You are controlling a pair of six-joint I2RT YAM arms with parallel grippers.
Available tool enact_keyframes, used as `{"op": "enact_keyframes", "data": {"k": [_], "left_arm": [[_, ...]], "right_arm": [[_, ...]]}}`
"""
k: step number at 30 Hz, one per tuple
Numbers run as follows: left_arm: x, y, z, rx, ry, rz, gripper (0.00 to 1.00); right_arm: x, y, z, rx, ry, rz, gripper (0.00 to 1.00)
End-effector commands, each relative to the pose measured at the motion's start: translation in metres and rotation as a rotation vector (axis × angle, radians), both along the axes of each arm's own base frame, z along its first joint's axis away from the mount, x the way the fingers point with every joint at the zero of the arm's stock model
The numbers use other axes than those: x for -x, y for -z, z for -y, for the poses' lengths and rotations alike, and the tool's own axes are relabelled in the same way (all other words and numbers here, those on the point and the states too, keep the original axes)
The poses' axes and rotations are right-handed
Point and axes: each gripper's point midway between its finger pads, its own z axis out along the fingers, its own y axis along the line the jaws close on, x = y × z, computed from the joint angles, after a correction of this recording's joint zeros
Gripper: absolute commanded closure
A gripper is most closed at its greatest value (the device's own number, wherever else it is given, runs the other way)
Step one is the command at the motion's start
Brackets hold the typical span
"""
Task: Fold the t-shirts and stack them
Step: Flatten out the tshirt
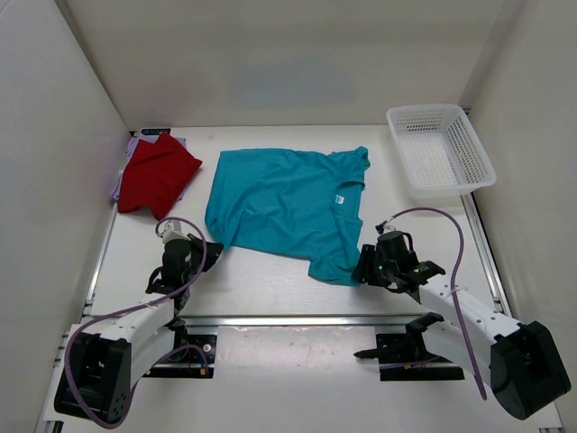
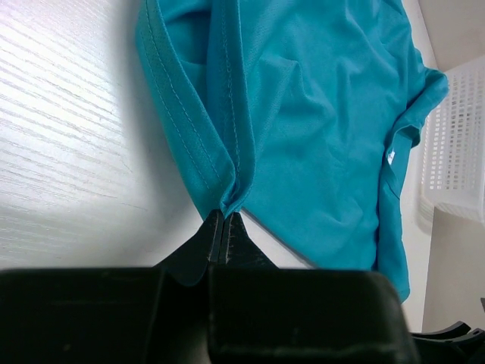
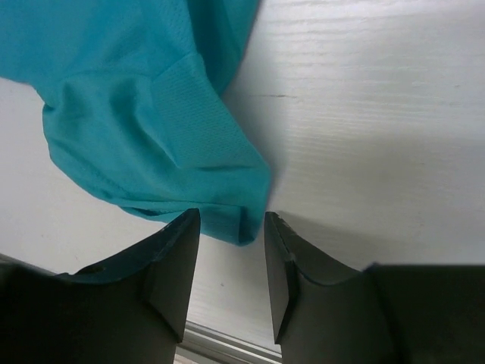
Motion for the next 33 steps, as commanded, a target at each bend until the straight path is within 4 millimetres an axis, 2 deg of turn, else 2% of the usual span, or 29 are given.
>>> {"op": "enact_keyframes", "data": {"k": [1, 6, 11, 12, 15, 17, 18, 19, 20, 22, 23, 25, 26, 28, 30, 31, 33], "left_arm": [[0.0, -0.005, 0.0, 0.014, 0.003, 0.025, 1.0], [0.001, -0.004, 0.001, 0.014, 0.002, 0.025, 1.0], [0.004, -0.001, 0.001, 0.018, 0.0, 0.02, 1.0], [0.005, 0.002, 0.0, 0.018, 0.002, 0.014, 1.0], [0.003, -0.002, 0.0, 0.018, -0.001, 0.021, 1.0], [0.004, 0.001, 0.001, 0.017, 0.004, 0.015, 1.0], [0.003, 0.0, 0.0, 0.013, 0.0, 0.016, 1.0], [0.003, 0.001, 0.0, 0.015, 0.0, 0.013, 1.0], [0.002, -0.001, -0.001, 0.016, -0.004, 0.02, 1.0], [0.001, -0.001, -0.001, 0.009, -0.003, 0.022, 1.0], [0.001, -0.002, -0.001, 0.014, -0.005, 0.022, 1.0], [0.0, -0.003, -0.003, 0.001, -0.008, 0.025, 1.0], [-0.001, -0.003, -0.004, -0.005, -0.013, 0.028, 1.0], [0.0, -0.002, -0.007, -0.015, -0.018, 0.03, 1.0], [0.002, -0.001, -0.005, -0.01, -0.014, 0.032, 1.0], [0.003, 0.002, -0.004, -0.004, -0.011, 0.025, 1.0], [0.003, 0.002, -0.001, -0.002, -0.003, 0.021, 1.0]], "right_arm": [[-0.001, 0.0, -0.011, -0.018, -0.05, 0.017, 0.63], [-0.008, -0.006, -0.019, -0.07, -0.064, 0.072, 0.67], [0.0, -0.001, -0.021, -0.025, -0.111, 0.036, 1.0], [0.001, -0.001, -0.02, -0.016, -0.112, 0.036, 1.0], [0.014, -0.011, -0.028, -0.031, -0.189, 0.068, 1.0], [0.037, -0.023, -0.047, -0.084, -0.326, 0.089, 1.0], [0.042, -0.03, -0.054, -0.102, -0.357, 0.118, 1.0], [0.058, -0.031, -0.063, -0.119, -0.41, 0.083, 1.0], [0.067, -0.029, -0.063, -0.106, -0.436, 0.057, 0.97], [0.08, -0.027, -0.067, -0.136, -0.475, 0.022, 0.77], [0.081, -0.033, -0.07, -0.176, -0.492, 0.006, 0.61], [0.074, -0.043, -0.068, -0.202, -0.481, 0.011, 0.52], [0.063, -0.05, -0.064, -0.196, -0.456, 0.05, 0.47], [0.043, -0.053, -0.047, -0.142, -0.358, 0.08, 0.45], [0.007, -0.06, -0.025, -0.137, -0.215, 0.122, 0.44], [-0.007, -0.063, -0.025, -0.163, -0.191, 0.144, 0.42], [-0.021, -0.058, -0.024, -0.226, -0.172, 0.127, 0.37]]}}
